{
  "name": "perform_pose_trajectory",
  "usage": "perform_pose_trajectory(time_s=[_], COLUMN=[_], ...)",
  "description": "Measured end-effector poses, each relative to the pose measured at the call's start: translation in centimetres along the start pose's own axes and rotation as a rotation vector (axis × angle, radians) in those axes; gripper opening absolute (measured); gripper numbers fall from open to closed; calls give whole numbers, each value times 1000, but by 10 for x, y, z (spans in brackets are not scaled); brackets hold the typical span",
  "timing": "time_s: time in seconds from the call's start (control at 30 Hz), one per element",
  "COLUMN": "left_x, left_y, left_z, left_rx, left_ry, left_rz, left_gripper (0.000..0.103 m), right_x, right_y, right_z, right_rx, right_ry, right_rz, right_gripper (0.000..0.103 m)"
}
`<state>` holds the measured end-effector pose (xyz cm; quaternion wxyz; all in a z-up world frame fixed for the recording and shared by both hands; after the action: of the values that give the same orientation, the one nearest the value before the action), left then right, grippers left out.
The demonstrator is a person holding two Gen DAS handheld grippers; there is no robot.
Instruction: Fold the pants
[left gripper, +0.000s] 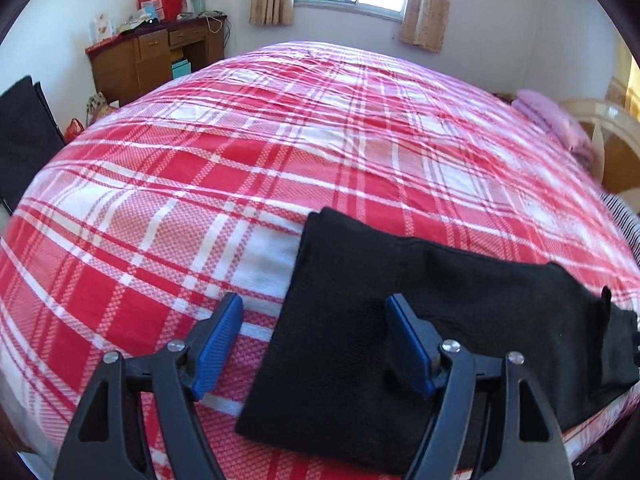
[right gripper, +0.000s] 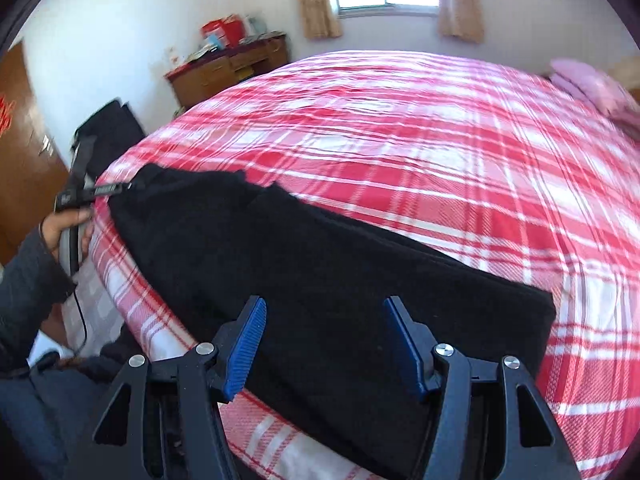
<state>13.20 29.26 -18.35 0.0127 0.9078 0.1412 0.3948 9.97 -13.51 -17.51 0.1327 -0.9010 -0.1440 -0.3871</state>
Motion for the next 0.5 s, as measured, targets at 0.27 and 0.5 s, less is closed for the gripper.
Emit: perform_pose_trajectory(time_s=[0.27,0.5], left_x=[2,6], left_y=[-9,-7], left_z=[1,-9], left_rx=[-69,-151], left_ry=[-42,-58], left_rz=[-18,-74], left_gripper=[54,19], right_x=[1,-3], right_y=[16,23], right_z=[1,2], right_rx=[-9,-26], right_ry=[28,34], right_rz=[93,114], right_gripper=[62,62])
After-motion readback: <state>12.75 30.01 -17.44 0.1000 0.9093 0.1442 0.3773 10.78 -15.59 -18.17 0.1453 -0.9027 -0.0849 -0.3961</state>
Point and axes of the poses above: each gripper's, at about its wrist camera, not at the fingertips, and z roughly the way its jaws point, y to its right, x to its top, the point moved 3 cm from there along z, roughly the way its jaws point, and after that the axes turned 5 degrees about y, right-handed, at the moved point
